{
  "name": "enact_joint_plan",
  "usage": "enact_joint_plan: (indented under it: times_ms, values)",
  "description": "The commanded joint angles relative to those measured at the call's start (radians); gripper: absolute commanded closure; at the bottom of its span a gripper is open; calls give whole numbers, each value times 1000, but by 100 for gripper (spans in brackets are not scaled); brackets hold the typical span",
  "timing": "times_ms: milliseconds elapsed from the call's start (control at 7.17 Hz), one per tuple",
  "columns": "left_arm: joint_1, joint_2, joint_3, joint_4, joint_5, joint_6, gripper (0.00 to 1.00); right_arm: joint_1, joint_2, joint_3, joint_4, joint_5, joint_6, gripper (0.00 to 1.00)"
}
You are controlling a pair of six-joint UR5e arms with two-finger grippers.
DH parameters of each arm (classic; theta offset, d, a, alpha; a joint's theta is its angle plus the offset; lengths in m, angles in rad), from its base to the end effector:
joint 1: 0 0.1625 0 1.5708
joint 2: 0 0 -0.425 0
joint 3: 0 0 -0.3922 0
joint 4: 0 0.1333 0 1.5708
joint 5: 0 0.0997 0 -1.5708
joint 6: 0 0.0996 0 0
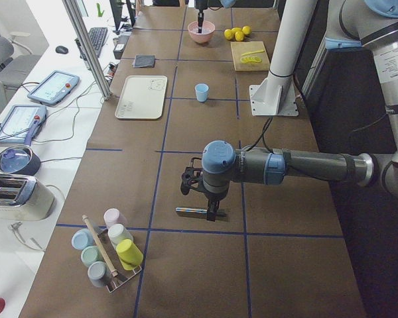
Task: Mash ice and strawberries in cup
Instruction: 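Carry the ice cube with the right gripper and drop it into the cup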
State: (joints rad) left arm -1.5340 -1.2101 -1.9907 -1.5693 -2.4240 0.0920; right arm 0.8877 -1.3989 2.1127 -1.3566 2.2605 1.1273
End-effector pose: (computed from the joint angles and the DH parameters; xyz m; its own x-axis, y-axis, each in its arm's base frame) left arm -0.0455 -0.3467 0.5966 0.6494 0.1590 -0.7437 -0.0968 0.9872 0.1265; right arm -0.2553 -0.4245 0.2907 0.4606 0.0415 0.8867 -0.0877 0.9961 -0.0011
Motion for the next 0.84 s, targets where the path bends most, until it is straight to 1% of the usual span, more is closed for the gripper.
enact_joint_plan:
  times_ms: [0,140,279,419,558,698]
  values:
    - [1,0,1,0,0,0,0,-212,206,-72,-4,-196,365,99]
    - [2,0,1,0,0,0,0,-310,281,-127,-4,-316,493,98]
    - [2,-2,3,0,0,0,0,-384,357,-187,-6,-438,566,98]
    - [2,0,1,0,-1,0,0,-422,424,-262,-4,-481,612,98]
    - [0,0,1,-1,-6,0,0,-438,461,-311,-2,-508,624,97]
    - [1,0,1,0,-6,-2,0,-443,468,-324,2,-516,625,94]
